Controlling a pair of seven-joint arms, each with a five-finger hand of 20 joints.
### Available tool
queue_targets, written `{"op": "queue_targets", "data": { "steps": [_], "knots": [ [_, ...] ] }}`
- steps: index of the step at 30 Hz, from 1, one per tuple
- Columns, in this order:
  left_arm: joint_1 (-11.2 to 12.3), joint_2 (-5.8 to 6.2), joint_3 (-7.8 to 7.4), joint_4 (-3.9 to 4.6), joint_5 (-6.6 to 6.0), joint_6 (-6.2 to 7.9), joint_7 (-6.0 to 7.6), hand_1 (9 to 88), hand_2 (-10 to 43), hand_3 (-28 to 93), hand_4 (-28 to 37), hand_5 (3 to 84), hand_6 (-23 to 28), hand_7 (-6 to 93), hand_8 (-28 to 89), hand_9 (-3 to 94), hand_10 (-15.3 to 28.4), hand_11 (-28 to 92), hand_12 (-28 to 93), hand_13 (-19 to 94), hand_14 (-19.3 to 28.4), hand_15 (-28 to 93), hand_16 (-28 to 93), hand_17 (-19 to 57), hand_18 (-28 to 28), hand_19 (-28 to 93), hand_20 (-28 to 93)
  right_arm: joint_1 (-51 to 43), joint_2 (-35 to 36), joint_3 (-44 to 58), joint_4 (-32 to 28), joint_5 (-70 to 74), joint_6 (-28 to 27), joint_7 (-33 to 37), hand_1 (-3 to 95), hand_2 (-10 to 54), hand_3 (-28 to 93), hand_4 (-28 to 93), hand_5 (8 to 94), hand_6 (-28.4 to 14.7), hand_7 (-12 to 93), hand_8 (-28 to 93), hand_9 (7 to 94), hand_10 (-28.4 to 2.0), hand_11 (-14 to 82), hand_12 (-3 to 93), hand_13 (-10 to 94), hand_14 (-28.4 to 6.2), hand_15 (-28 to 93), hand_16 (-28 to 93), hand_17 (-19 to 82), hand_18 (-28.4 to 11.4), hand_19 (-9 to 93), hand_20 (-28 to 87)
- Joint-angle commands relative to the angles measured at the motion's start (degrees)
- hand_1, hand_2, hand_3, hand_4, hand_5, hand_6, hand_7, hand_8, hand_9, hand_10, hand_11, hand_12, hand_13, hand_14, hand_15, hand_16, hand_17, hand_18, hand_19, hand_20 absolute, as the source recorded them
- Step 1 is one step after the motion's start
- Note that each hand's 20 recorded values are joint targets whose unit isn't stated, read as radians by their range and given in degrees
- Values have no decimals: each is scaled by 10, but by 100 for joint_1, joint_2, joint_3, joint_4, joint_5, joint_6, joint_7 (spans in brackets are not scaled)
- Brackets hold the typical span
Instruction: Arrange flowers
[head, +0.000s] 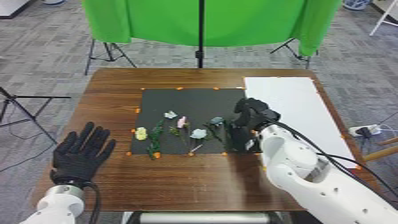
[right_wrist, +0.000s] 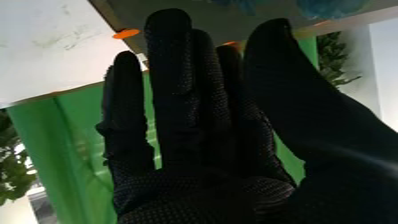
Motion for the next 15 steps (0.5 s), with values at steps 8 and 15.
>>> {"op": "queue_targets", "data": {
  "steps": [8,15],
  "knots": [
    [157,-89,58,101,31,-678,453,299,178,771,-242,502,94,216,-101,418,163,262,130,308,153,426,-80,-43,131,324,144,-1724,-242,2682,-900,3499,670,-1087,346,-8,781,-249,353,-87,98,-89,404,-196,124,133,447,-170,320,123,184,-201,614,148],
    [251,-77,-41,233,691,-1546,629,265,134,785,-239,485,87,157,-89,409,152,186,116,313,136,307,-62,-17,121,242,135,-3089,-968,4509,-1012,6222,-75,-2691,312,60,784,-266,376,-40,128,-108,377,-138,78,114,335,-155,95,203,140,-170,330,148]
  ]
}}
